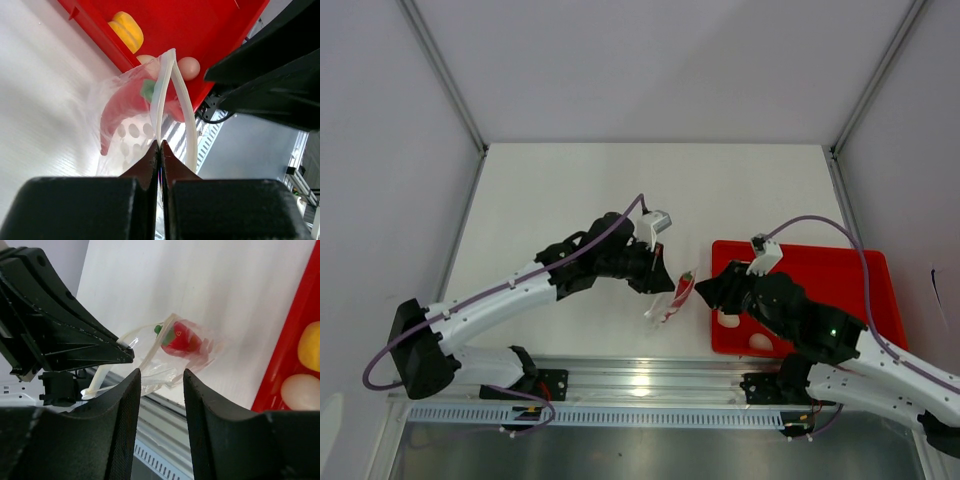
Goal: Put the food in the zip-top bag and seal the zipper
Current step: Place the fake vegetable in the zipper food storage bag, then adjust the zipper food storage bag at the center of the board.
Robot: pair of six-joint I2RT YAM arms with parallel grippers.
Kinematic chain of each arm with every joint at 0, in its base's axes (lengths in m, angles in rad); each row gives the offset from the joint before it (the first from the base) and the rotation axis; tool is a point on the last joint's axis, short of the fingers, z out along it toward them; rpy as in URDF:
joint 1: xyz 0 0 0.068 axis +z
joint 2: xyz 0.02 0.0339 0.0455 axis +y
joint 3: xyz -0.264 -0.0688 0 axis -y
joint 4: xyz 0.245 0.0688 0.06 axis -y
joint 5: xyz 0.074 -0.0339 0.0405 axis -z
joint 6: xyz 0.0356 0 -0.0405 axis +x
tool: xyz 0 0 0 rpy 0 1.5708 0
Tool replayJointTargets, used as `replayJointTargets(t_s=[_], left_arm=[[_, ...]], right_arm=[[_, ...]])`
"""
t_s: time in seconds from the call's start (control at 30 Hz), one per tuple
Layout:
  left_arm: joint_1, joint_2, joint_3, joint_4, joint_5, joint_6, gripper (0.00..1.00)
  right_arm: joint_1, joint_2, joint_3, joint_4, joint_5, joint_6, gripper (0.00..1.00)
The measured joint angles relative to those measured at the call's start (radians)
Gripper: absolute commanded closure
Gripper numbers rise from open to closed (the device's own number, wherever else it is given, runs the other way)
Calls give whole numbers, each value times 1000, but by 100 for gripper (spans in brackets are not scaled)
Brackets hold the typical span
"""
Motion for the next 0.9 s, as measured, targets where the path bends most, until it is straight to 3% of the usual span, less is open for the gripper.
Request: replayJointTargets(t_s=[0.43,0.9], left_arm=[[-1,-3,-2,-8,-48,0,99],[-3,-3,-2,-21,-74,2,99]], right_arm=[[1,239,5,88,-106,145,57],[2,111,18,88,-76,188,59]])
